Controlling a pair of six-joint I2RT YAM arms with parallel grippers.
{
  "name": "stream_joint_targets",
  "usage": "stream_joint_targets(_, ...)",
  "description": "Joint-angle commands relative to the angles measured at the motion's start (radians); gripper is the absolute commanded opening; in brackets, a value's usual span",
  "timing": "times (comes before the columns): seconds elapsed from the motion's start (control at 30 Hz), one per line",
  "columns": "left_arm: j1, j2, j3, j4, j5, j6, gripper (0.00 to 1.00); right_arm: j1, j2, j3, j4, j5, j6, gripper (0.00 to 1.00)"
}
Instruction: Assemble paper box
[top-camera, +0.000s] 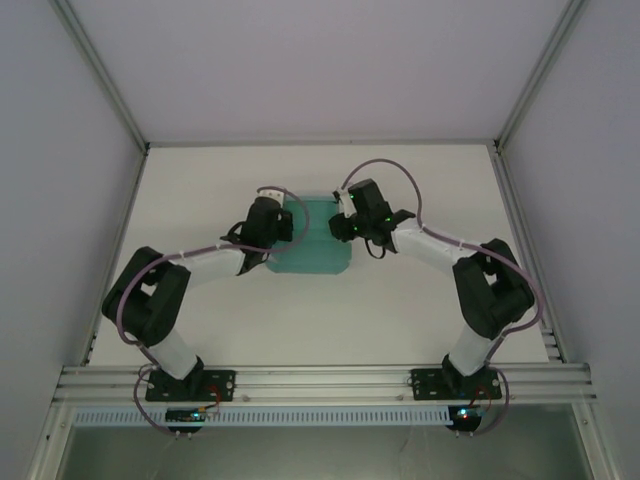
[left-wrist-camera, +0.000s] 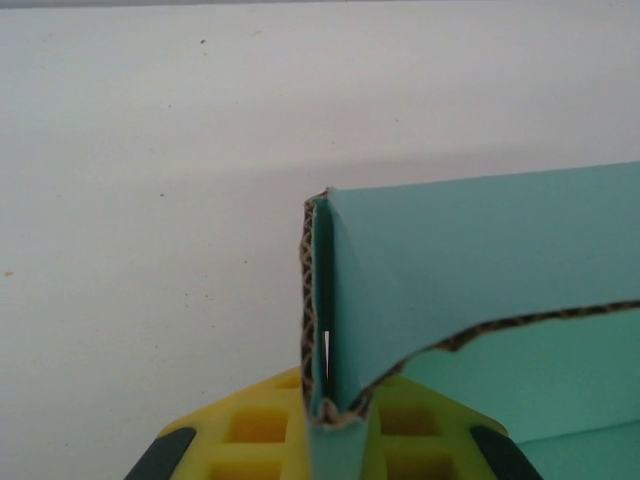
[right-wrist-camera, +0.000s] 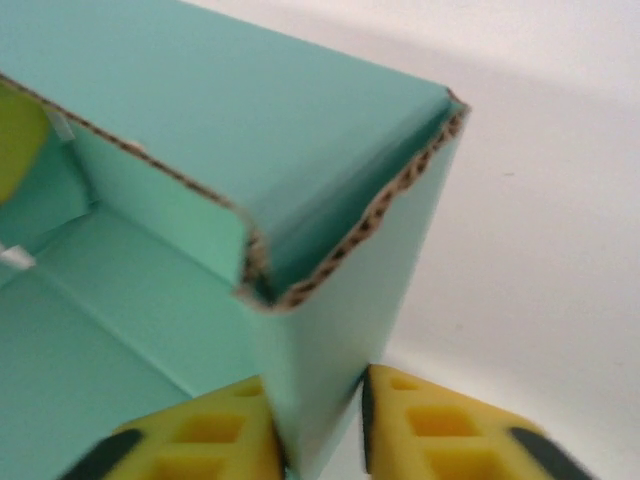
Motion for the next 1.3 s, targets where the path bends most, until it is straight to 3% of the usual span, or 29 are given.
stream_joint_targets(0.0,-0.036,0.004,0.043,-0.022,-0.025,0.012,0.00,0.041,0.038,0.070,0.002,0.317,0.105,0.13)
stream_joint_targets(0.17,-0.062,0.005,0.071,-0.058,-0.101,-0.021,0.00,0.068,0.132,0.192,-0.219,0.588,0.334,0.05)
stream_joint_targets(0.2,-0.062,0.006,0.074,-0.066,-0.104,-0.033,0.00,0.068,0.152,0.219,-0.270,0.625,0.372,0.01)
stream_joint_targets(0.3,-0.062,0.005,0.074,-0.068,-0.092,-0.044,0.00,0.067,0.190,0.264,-0.343,0.665,0.409,0.00)
stream_joint_targets(0.37,-0.061,0.006,0.075,-0.070,-0.084,-0.046,0.00,0.060,0.182,0.250,-0.296,0.632,0.398,0.00)
stream_joint_targets(0.43,-0.062,0.006,0.073,-0.073,-0.080,-0.048,0.00,0.048,0.151,0.202,-0.189,0.555,0.352,0.16)
stream_joint_targets(0.67,-0.062,0.010,0.073,-0.081,-0.043,-0.061,0.00,0.021,0.036,0.070,0.102,0.357,0.193,0.33)
stream_joint_targets(0.8,-0.061,0.010,0.069,-0.080,-0.026,-0.067,0.00,0.009,0.011,0.015,0.170,0.291,0.172,0.34)
stream_joint_targets(0.87,-0.063,0.009,0.070,-0.082,-0.021,-0.072,0.00,0.000,0.007,0.005,0.180,0.264,0.168,0.31)
stream_joint_targets(1.03,-0.063,-0.005,0.064,-0.082,-0.031,-0.093,0.00,-0.009,0.030,0.032,0.093,0.286,0.162,0.11)
stream_joint_targets(1.17,-0.063,-0.006,0.077,-0.106,-0.058,-0.118,0.00,0.001,0.065,0.051,0.037,0.440,0.174,0.09)
stream_joint_targets(1.27,-0.064,-0.005,0.084,-0.123,-0.078,-0.140,0.00,0.013,0.101,0.095,-0.076,0.602,0.272,0.00)
